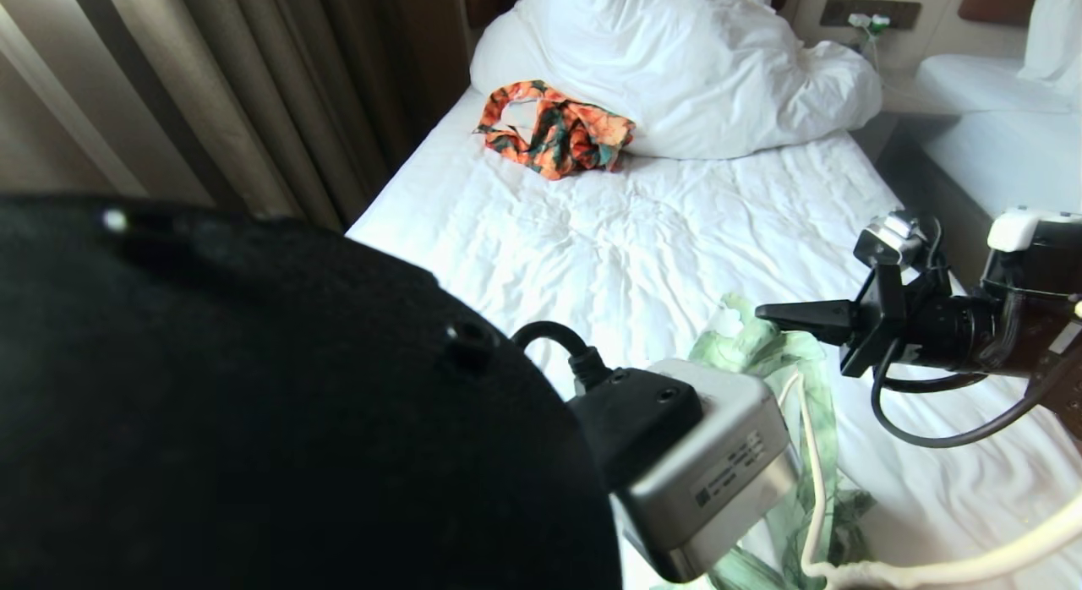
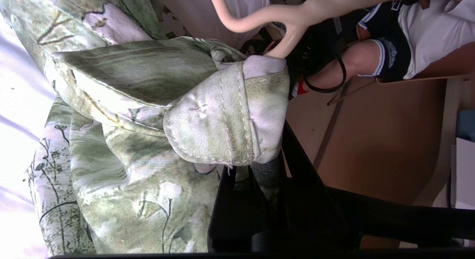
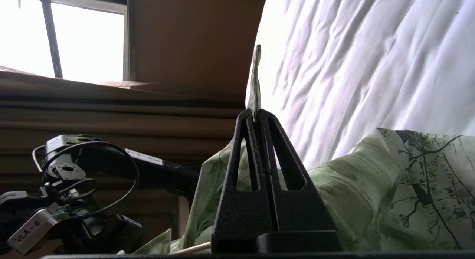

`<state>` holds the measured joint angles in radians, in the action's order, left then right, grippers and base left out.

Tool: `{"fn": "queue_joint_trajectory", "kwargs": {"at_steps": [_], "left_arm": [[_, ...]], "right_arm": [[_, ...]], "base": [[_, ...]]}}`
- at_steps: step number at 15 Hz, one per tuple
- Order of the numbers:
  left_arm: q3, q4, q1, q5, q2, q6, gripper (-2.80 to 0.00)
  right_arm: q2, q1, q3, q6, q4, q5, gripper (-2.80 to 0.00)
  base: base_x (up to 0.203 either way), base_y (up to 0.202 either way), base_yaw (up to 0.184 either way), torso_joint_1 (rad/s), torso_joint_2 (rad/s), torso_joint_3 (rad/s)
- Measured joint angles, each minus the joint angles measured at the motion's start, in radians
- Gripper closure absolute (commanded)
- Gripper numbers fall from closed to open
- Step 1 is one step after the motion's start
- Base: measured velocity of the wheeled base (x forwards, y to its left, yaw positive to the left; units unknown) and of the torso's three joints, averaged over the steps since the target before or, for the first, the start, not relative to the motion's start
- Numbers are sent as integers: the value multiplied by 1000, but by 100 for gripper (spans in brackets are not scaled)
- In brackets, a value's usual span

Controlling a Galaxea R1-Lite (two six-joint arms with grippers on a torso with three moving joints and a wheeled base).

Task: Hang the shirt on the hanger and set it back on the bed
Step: Hook the other side of the shirt onto the hanger

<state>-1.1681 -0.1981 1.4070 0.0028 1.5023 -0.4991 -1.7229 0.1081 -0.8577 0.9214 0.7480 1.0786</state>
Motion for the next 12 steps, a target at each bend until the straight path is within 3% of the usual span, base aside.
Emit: {"fn": "queue_joint_trajectory", "kwargs": {"at_steps": [4,9,12], "left_arm": [[0,0,-14,0,29,-8,0],[6,4,-82,-9,48,-6,0],[3,55,-100,-11,58,0,0]], "right_arm": [[74,0,0,47,-5,8,0],[163,8,-15,100,-10,32,0],[198,43,-71,116,-56,34,0]], "base": [[0,0,0,0,0,0],[0,0,0,0,0,0],[0,0,0,0,0,0]]}}
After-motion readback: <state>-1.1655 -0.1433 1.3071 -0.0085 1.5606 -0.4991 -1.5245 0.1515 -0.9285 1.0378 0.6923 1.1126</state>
